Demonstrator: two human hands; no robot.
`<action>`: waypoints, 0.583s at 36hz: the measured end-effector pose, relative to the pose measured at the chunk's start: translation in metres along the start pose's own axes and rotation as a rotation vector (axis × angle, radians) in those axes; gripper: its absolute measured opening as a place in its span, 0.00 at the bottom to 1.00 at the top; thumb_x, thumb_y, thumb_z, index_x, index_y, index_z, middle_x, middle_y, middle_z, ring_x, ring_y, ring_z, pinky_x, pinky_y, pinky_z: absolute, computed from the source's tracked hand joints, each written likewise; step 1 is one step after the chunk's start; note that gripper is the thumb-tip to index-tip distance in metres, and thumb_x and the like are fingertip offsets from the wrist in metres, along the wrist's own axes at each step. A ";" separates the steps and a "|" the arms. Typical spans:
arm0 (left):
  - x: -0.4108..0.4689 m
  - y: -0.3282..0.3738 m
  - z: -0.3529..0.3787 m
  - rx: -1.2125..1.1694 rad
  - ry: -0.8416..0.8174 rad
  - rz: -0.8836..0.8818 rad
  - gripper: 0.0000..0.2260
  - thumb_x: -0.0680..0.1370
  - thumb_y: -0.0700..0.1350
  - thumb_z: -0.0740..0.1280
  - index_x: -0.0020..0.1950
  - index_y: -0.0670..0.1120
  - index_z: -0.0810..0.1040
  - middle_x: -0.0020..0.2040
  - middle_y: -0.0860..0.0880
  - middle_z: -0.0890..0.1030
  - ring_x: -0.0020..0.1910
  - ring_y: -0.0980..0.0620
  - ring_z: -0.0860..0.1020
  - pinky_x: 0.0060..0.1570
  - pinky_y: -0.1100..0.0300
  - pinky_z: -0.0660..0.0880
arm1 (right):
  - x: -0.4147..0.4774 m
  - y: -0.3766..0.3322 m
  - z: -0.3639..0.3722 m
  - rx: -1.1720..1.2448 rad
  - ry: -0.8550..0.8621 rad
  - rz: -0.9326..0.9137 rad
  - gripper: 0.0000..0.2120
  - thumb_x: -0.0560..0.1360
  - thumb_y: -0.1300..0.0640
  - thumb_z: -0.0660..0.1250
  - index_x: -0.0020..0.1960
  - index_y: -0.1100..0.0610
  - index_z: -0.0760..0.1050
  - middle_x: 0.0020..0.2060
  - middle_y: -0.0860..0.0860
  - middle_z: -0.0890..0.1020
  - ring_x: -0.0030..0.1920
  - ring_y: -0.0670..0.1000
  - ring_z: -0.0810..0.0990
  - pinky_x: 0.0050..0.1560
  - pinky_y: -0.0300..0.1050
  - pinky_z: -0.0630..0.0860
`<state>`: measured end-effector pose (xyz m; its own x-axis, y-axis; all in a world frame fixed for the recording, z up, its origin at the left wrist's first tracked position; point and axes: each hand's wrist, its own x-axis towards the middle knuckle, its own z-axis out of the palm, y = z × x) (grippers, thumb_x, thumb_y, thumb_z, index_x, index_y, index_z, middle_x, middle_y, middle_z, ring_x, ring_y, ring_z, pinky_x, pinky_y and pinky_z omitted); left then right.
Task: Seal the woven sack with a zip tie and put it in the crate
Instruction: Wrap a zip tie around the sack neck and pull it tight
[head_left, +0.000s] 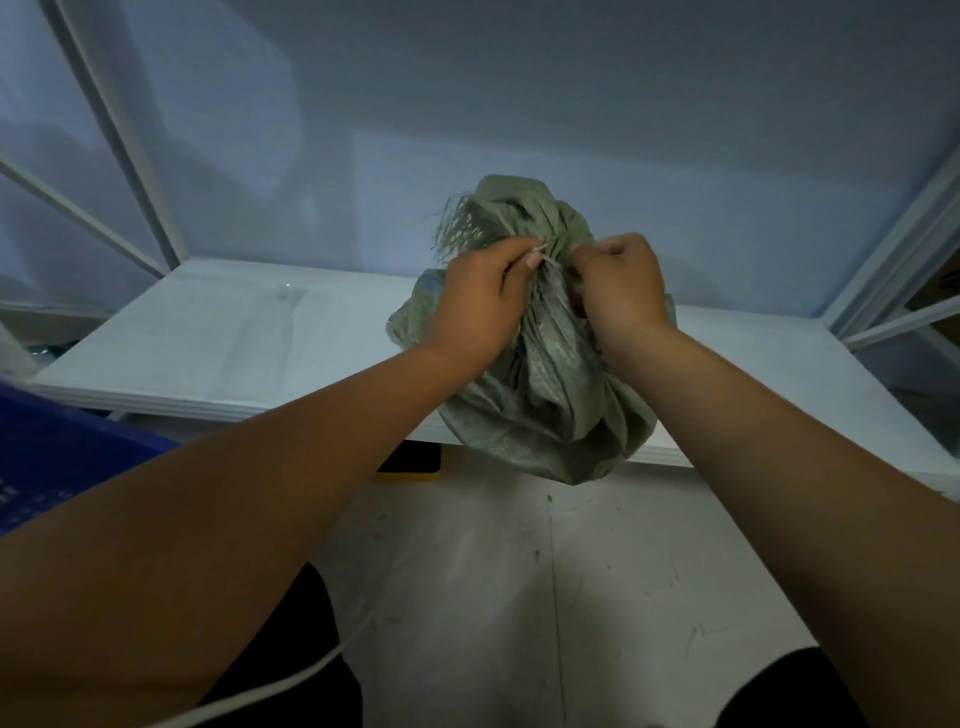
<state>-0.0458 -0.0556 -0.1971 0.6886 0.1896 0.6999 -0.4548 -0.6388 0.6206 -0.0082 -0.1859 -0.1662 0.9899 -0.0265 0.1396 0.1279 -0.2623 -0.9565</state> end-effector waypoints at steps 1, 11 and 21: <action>-0.001 0.001 0.000 0.007 -0.008 0.011 0.10 0.83 0.40 0.63 0.58 0.40 0.83 0.48 0.47 0.85 0.45 0.64 0.77 0.43 0.80 0.68 | 0.000 -0.003 -0.001 0.098 -0.044 0.125 0.22 0.71 0.45 0.68 0.57 0.59 0.77 0.50 0.56 0.84 0.48 0.57 0.84 0.47 0.49 0.80; -0.008 0.017 0.009 -0.032 -0.185 -0.015 0.09 0.85 0.44 0.57 0.54 0.40 0.74 0.32 0.55 0.70 0.28 0.60 0.68 0.31 0.63 0.64 | -0.004 -0.010 -0.017 0.408 -0.439 0.396 0.18 0.79 0.42 0.66 0.56 0.56 0.84 0.49 0.57 0.88 0.47 0.56 0.88 0.49 0.51 0.82; -0.012 0.033 0.021 -0.210 -0.145 -0.186 0.10 0.85 0.49 0.56 0.64 0.46 0.66 0.39 0.51 0.77 0.34 0.60 0.75 0.37 0.58 0.73 | -0.013 -0.017 -0.001 0.588 -0.241 0.374 0.16 0.81 0.46 0.66 0.62 0.55 0.81 0.57 0.56 0.85 0.56 0.54 0.84 0.55 0.48 0.81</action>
<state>-0.0570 -0.0949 -0.1922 0.8373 0.1711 0.5193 -0.4098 -0.4324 0.8032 -0.0228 -0.1821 -0.1517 0.9514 0.2176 -0.2181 -0.2757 0.2853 -0.9179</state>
